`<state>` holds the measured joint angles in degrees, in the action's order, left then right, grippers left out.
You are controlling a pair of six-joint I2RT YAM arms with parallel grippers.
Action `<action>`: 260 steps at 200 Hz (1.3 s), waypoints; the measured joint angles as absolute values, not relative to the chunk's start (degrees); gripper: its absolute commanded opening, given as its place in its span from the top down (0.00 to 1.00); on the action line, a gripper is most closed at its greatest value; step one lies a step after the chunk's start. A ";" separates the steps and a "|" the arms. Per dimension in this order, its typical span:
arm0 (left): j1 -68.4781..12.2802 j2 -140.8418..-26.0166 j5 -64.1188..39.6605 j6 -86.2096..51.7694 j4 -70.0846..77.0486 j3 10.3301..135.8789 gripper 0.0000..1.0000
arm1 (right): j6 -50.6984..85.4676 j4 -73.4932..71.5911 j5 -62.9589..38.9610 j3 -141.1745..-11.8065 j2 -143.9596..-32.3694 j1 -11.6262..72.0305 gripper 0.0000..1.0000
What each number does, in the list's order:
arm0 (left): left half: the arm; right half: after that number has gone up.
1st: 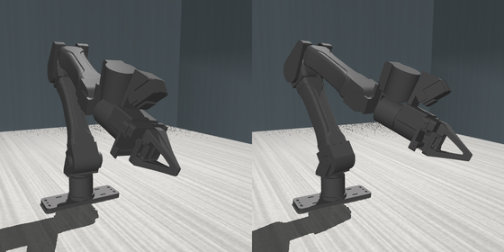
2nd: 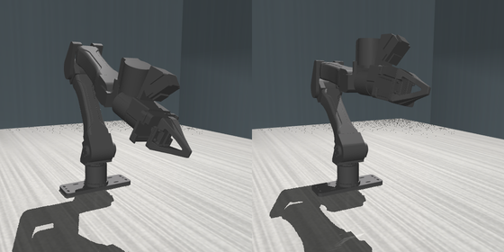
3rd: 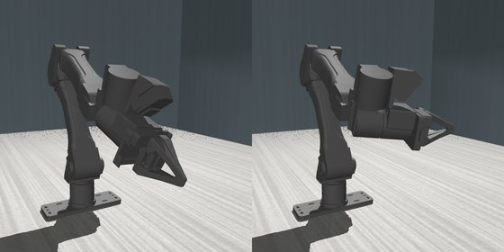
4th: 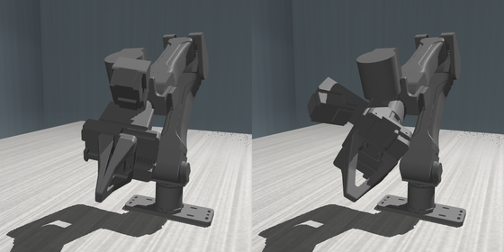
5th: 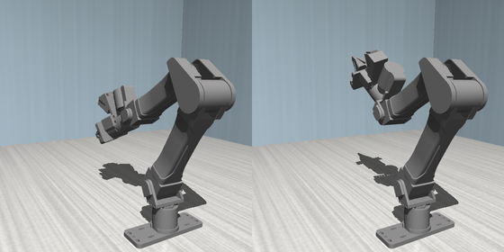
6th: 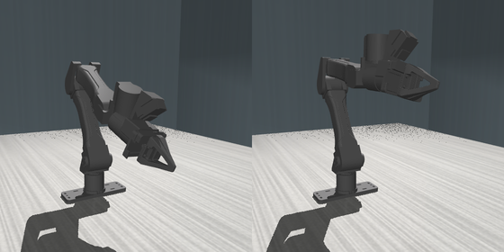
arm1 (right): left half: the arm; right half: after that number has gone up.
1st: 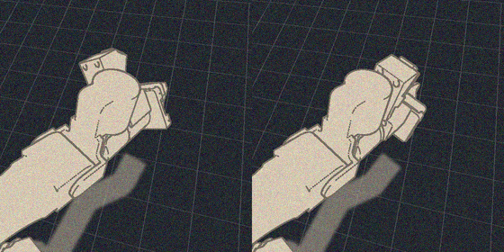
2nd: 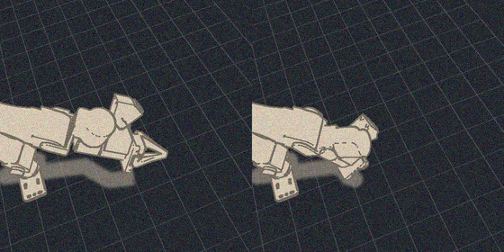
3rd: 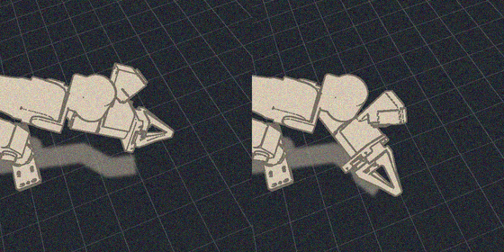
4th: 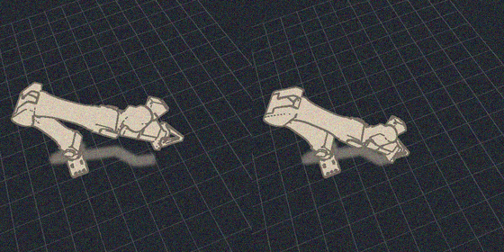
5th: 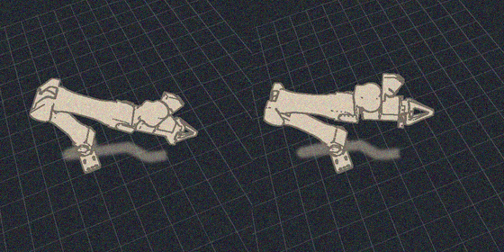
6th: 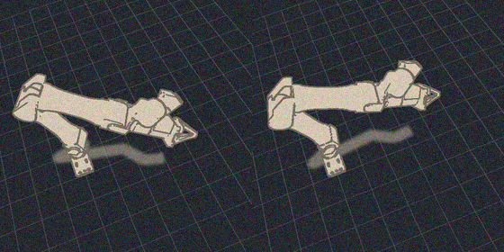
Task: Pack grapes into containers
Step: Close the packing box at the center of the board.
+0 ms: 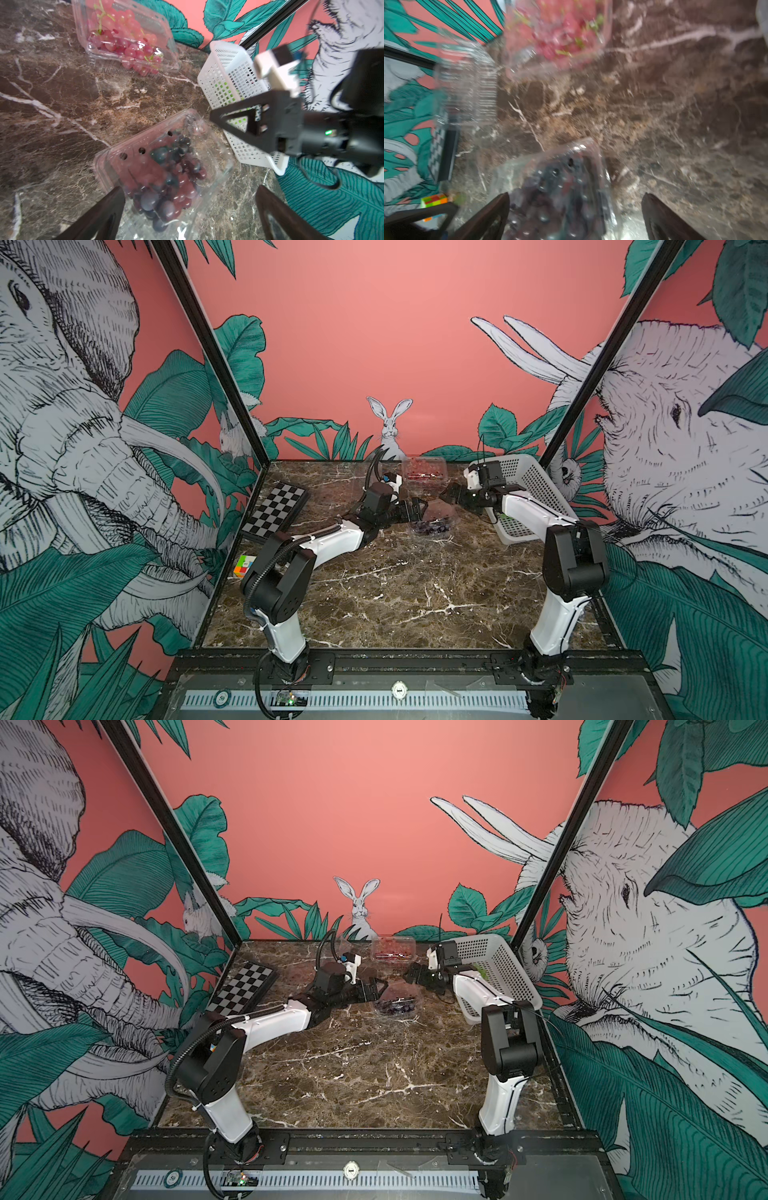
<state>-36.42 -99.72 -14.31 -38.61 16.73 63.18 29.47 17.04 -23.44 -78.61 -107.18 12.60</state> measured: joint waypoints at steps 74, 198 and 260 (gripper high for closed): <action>-36.62 -96.20 -12.95 -40.07 18.55 59.64 0.01 | 27.83 16.43 -21.41 -71.85 -106.67 13.21 0.01; -39.86 -104.90 -14.44 -43.99 23.14 65.87 0.01 | 29.61 11.38 -22.22 -67.20 -103.72 14.98 0.01; -39.79 -108.20 -14.70 -46.59 24.64 65.39 0.01 | 31.81 10.57 -26.85 -67.00 -103.66 14.96 0.01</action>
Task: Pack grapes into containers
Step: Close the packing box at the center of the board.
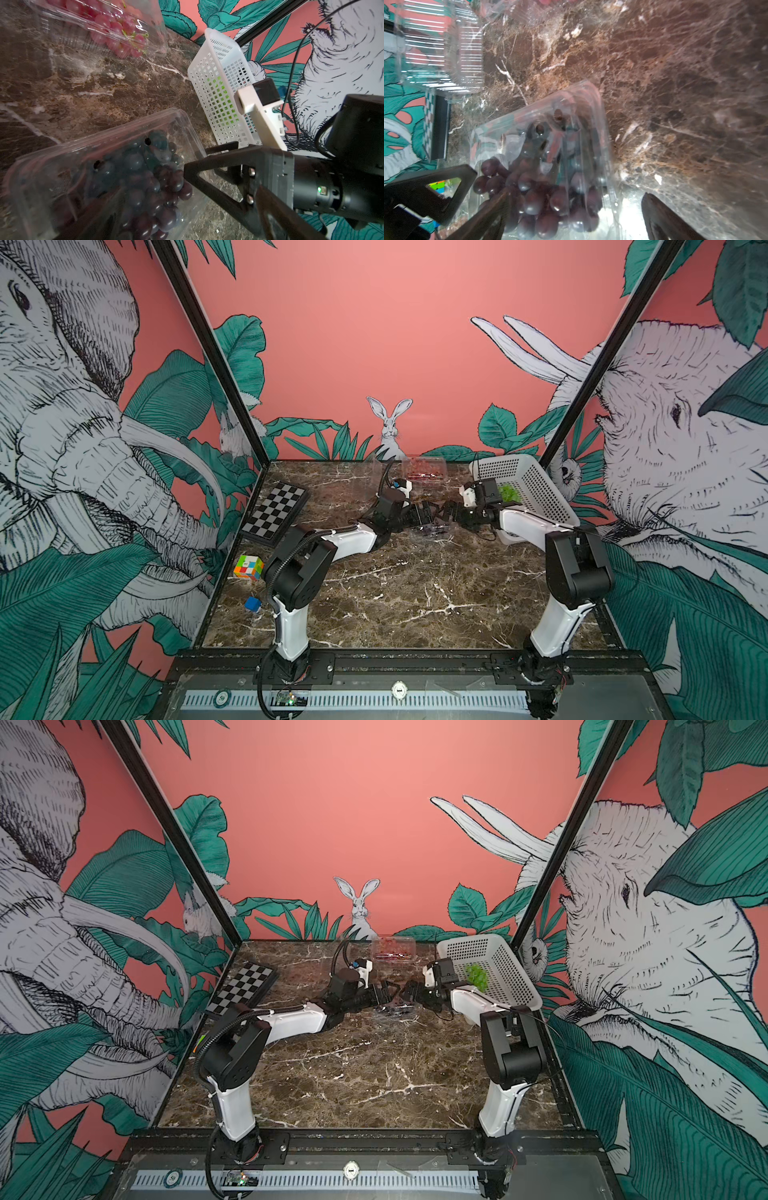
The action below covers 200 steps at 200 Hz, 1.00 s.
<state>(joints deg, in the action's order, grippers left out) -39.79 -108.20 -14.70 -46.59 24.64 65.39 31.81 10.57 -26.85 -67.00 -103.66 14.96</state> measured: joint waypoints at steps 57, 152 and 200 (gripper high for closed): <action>-39.79 -107.66 -14.33 -47.40 27.86 61.30 0.01 | 33.50 7.66 -28.40 -62.76 -103.31 14.90 0.11; -41.56 -104.66 -13.67 -46.85 28.14 59.29 0.01 | 35.55 2.24 -29.17 -57.06 -99.92 14.96 0.19; -42.04 -105.01 -14.09 -47.40 29.30 59.86 0.01 | 36.05 1.98 -29.19 -54.54 -97.25 15.03 0.17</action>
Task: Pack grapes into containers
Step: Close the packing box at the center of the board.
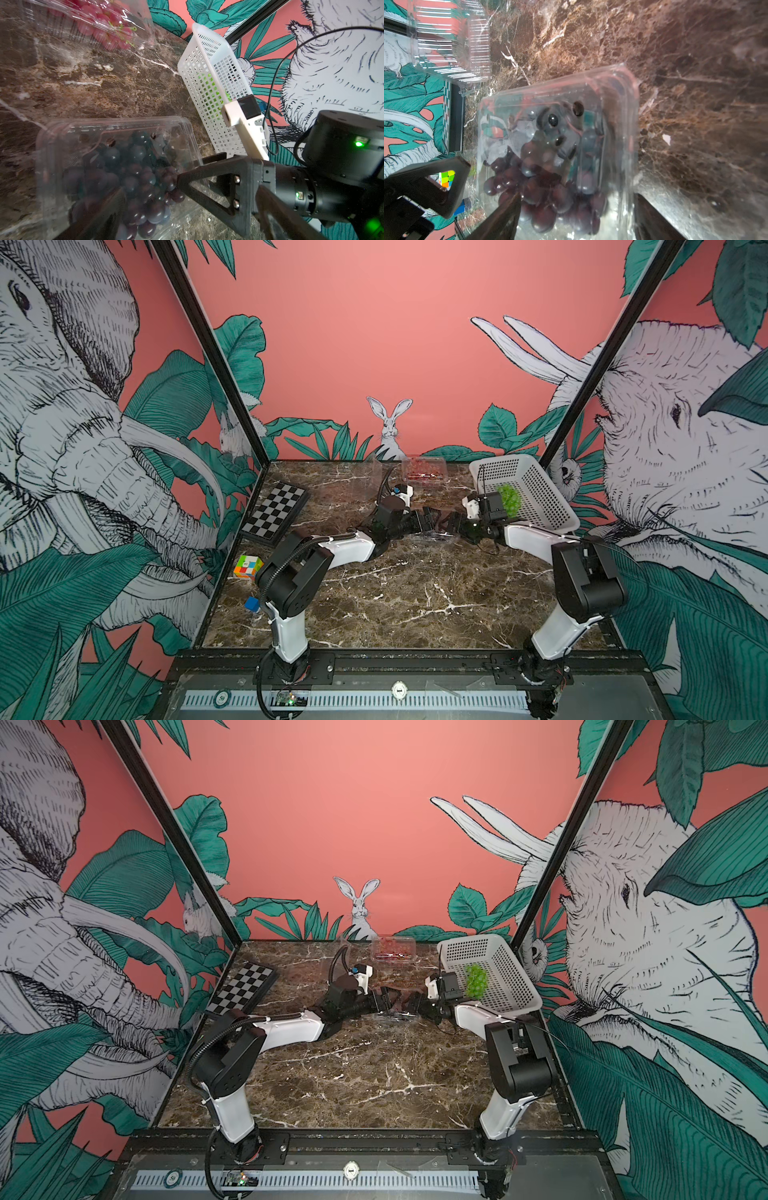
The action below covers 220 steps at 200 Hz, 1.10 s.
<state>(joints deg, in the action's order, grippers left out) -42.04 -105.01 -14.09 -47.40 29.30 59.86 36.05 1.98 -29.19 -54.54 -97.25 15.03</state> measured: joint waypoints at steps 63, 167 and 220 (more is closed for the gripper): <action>-42.35 -105.16 -14.09 -47.64 30.44 57.95 0.00 | 38.70 -2.15 -32.56 -47.90 -92.66 11.97 0.14; -42.35 -105.08 -14.04 -47.57 31.22 57.25 0.01 | 48.27 -17.72 -39.97 -34.72 -88.23 5.76 0.40; -42.37 -104.90 -13.87 -47.57 31.27 56.80 0.01 | 53.06 -26.13 -41.82 -33.23 -90.19 5.45 0.55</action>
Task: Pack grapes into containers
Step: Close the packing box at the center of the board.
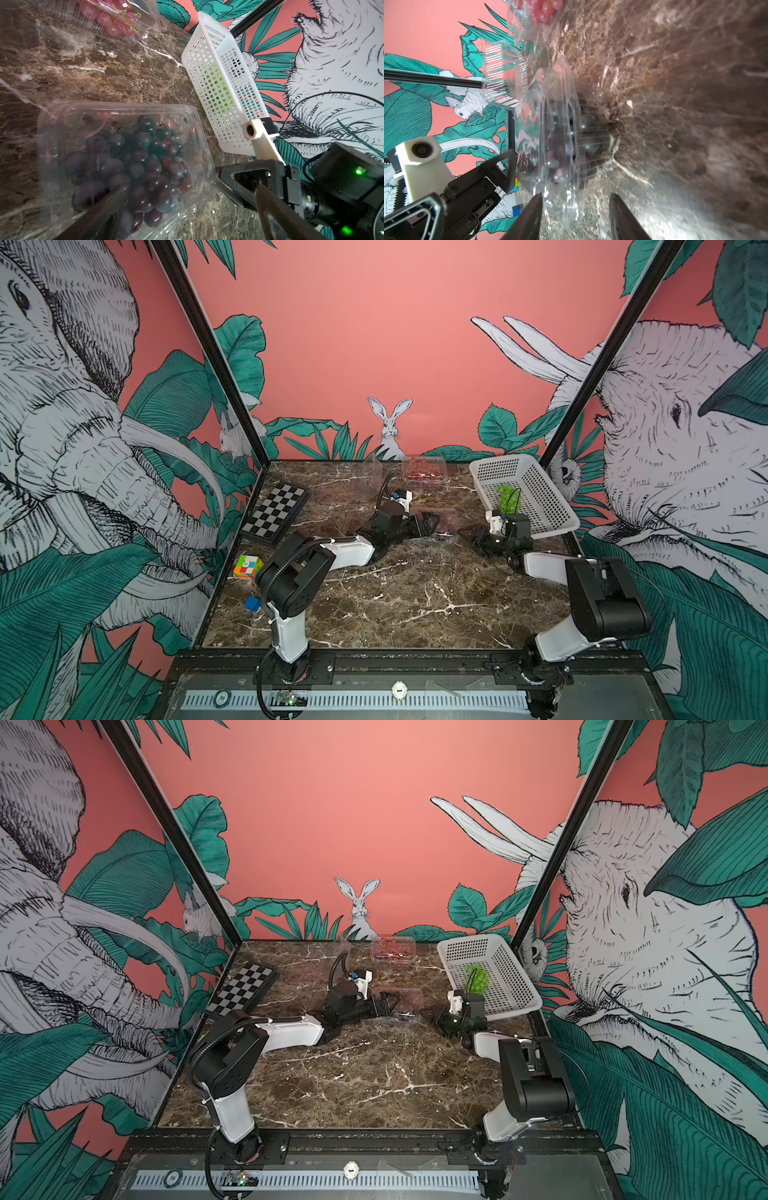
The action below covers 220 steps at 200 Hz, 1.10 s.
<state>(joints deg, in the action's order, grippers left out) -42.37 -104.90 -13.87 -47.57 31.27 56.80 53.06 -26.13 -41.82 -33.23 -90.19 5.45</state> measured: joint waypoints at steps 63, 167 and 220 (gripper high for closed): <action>-42.50 -104.86 -13.82 -47.57 31.66 56.53 0.01 | 56.36 -33.45 -43.35 -32.99 -93.62 5.50 0.72; -42.70 -104.07 -13.39 -47.57 31.53 56.12 0.01 | 57.23 -38.33 -45.65 -30.94 -94.06 4.29 0.66; -42.72 -104.07 -13.39 -47.57 31.44 56.12 0.01 | 57.30 -38.98 -46.00 -30.59 -94.13 3.53 0.68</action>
